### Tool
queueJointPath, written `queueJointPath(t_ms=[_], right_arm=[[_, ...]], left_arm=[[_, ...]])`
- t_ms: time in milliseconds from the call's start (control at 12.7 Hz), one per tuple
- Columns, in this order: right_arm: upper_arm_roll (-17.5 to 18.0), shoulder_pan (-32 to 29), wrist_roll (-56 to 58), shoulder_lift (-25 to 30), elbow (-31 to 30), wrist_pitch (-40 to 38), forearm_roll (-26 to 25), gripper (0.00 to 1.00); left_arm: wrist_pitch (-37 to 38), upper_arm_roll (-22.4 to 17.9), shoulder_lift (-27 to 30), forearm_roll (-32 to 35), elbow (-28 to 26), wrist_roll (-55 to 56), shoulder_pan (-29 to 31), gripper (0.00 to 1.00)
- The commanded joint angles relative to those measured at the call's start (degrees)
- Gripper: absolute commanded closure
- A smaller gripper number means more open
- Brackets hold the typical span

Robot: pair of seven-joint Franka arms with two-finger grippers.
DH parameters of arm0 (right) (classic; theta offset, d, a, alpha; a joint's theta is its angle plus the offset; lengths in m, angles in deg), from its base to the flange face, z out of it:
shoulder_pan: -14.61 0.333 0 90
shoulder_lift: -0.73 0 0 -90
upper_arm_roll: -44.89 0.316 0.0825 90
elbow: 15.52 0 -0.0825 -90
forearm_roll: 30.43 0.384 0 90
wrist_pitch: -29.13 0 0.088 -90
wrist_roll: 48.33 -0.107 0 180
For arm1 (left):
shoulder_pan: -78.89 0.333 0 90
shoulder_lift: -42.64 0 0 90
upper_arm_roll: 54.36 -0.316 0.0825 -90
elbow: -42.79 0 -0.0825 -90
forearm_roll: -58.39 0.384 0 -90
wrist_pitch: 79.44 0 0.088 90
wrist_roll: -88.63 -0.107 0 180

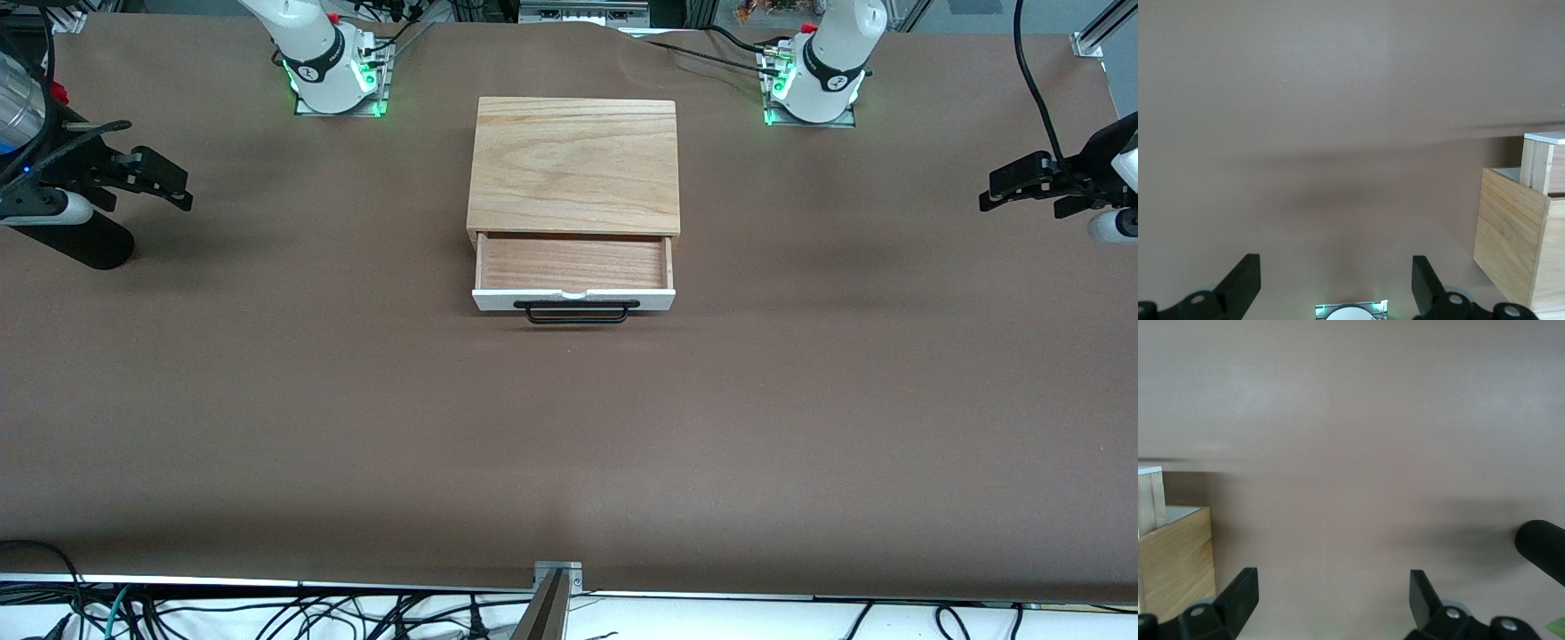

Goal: Close drawer with both arms simultaneously

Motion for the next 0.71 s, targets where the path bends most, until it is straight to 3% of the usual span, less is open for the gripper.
queueJointPath(t_ms=[0, 629], right_arm=[[0.07, 0.01, 0.44, 0.39, -0.54, 0.71, 0.84, 0.00], [0.07, 0.01, 0.27, 0.30, -0.54, 0.80, 1.71, 0.00]], left_arm=[[0.22, -0.11, -0.72, 0.99, 1.60, 0.50, -0.28, 0.00], [0.22, -0.02, -0.98, 0.90, 1.60, 0.50, -0.37, 0.00]])
